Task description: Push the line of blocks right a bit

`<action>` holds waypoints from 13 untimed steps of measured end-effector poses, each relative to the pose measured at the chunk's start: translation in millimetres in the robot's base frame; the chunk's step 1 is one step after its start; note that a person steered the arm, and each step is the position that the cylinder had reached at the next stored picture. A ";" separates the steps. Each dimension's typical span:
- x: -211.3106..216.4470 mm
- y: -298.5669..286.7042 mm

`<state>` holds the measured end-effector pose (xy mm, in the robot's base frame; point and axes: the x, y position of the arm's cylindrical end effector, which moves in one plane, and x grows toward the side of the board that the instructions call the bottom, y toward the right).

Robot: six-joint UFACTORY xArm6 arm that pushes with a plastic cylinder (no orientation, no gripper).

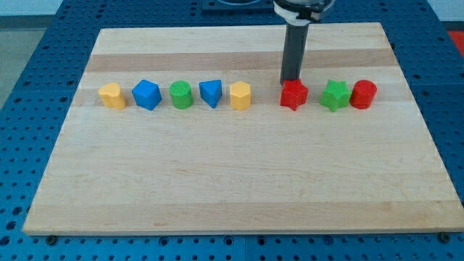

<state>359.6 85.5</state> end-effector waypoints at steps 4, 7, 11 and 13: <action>-25.9 -39.4; -45.7 -210.7; -1.6 -380.6; 42.6 -369.4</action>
<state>402.2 -283.9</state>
